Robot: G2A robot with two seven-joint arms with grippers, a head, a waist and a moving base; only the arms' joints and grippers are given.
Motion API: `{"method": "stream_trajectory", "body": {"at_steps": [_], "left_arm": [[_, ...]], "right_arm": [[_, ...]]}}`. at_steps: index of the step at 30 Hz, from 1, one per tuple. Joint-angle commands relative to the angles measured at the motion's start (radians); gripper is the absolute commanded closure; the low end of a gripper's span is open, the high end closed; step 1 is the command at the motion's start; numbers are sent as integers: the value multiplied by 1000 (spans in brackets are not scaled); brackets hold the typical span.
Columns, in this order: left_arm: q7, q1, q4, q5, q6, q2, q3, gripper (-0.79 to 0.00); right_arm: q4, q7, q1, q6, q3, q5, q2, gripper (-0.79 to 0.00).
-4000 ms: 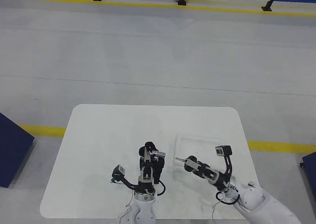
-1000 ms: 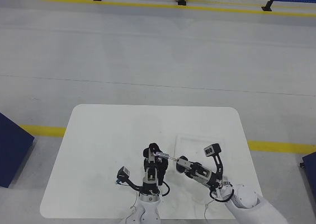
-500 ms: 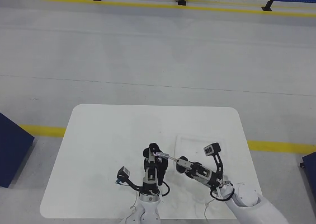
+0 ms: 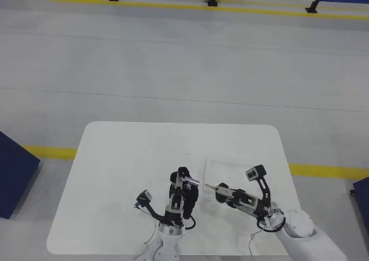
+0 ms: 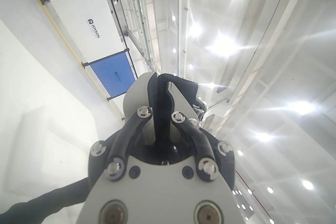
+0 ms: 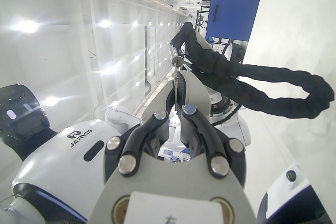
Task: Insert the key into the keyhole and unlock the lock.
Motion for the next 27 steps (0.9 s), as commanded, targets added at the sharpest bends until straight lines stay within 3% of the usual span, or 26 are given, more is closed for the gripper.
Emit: {"method": "stream_trajectory", "body": {"at_steps": [1, 8, 27], "left_arm": [[-35, 10, -13, -20, -4, 2, -9, 0], [-115, 29, -45, -67, -12, 5, -31, 0], [-116, 31, -45, -70, -14, 5, -33, 0]], "right_arm": [[-2, 21, -6, 14, 13, 6, 2, 0], [-17, 29, -28, 49, 38, -9, 3, 0], [-45, 3, -71, -2, 32, -36, -8, 0]]}}
